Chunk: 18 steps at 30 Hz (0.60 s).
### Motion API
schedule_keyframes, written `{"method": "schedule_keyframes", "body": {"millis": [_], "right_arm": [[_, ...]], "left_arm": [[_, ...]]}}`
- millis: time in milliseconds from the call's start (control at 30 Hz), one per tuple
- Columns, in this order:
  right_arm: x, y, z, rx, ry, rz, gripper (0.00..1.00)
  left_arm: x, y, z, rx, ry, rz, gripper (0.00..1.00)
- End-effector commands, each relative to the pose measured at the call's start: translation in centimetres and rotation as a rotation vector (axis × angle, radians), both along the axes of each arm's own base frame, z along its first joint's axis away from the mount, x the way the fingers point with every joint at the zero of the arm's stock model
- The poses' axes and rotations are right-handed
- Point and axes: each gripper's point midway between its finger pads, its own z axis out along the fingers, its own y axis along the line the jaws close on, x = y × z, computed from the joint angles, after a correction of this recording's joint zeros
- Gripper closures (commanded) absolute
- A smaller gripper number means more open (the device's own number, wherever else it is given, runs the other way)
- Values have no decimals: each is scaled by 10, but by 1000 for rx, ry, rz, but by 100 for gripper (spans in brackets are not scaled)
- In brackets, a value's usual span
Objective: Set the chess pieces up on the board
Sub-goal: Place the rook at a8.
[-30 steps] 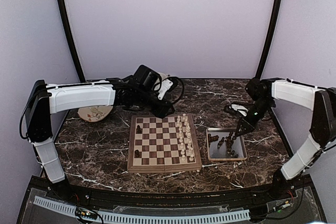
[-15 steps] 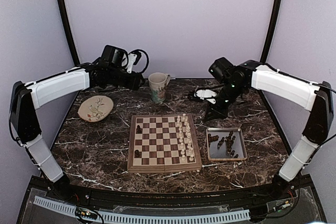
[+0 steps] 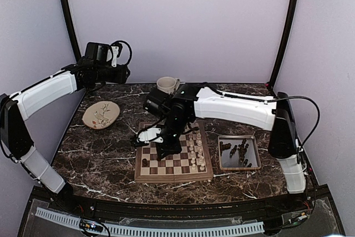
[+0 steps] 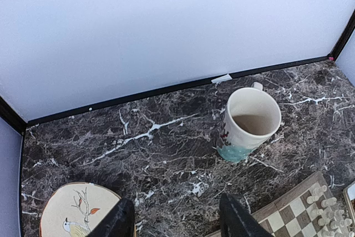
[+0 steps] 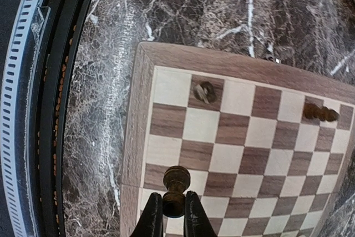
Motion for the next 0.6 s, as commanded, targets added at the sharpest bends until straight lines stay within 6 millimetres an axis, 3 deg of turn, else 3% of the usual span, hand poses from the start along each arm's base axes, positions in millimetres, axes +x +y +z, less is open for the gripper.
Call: {"method": "schedule_keyframes", "body": {"millis": [0, 167, 300, 567], "right_arm": [[-13, 20, -5, -8, -32, 61, 97], [-28, 41, -19, -3, -21, 93, 97], [-32, 47, -33, -18, 7, 91, 96], [-34, 58, -42, -7, 22, 96, 97]], "left_arm": [[-4, 13, 30, -27, -87, 20, 46], [-3, 24, 39, -90, -96, 24, 47], [-5, 21, 43, -121, -100, -3, 47], [-8, 13, 42, -140, -88, -40, 47]]}}
